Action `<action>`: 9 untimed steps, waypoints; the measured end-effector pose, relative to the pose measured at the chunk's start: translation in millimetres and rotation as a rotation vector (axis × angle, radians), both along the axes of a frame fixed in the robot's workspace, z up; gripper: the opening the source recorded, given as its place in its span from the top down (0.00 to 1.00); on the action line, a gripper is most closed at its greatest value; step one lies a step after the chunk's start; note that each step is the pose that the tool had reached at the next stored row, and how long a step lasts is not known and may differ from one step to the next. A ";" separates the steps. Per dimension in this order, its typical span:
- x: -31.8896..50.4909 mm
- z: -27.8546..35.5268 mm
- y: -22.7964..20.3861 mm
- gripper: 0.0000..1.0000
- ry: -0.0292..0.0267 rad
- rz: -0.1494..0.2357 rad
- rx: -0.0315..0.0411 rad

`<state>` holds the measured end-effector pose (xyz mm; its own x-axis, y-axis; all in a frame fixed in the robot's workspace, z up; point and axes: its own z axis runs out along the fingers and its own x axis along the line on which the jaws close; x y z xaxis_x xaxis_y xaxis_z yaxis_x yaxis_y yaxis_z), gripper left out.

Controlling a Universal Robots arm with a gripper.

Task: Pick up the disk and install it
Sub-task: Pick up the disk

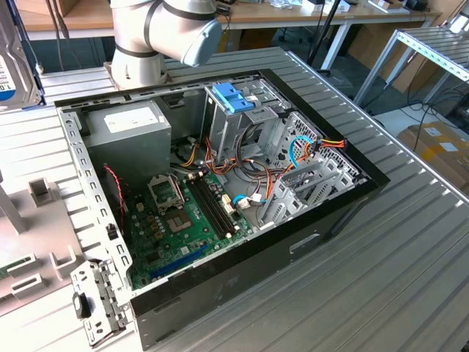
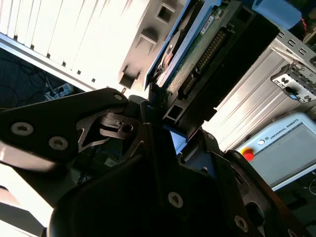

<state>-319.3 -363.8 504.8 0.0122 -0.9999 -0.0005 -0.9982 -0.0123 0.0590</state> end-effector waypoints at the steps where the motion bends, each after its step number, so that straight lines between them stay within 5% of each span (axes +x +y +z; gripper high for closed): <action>1: 1.6 0.0 0.0 0.63 0.0000 0.000 0.0000; 9: 11.7 0.0 0.0 0.63 0.0005 0.000 0.0000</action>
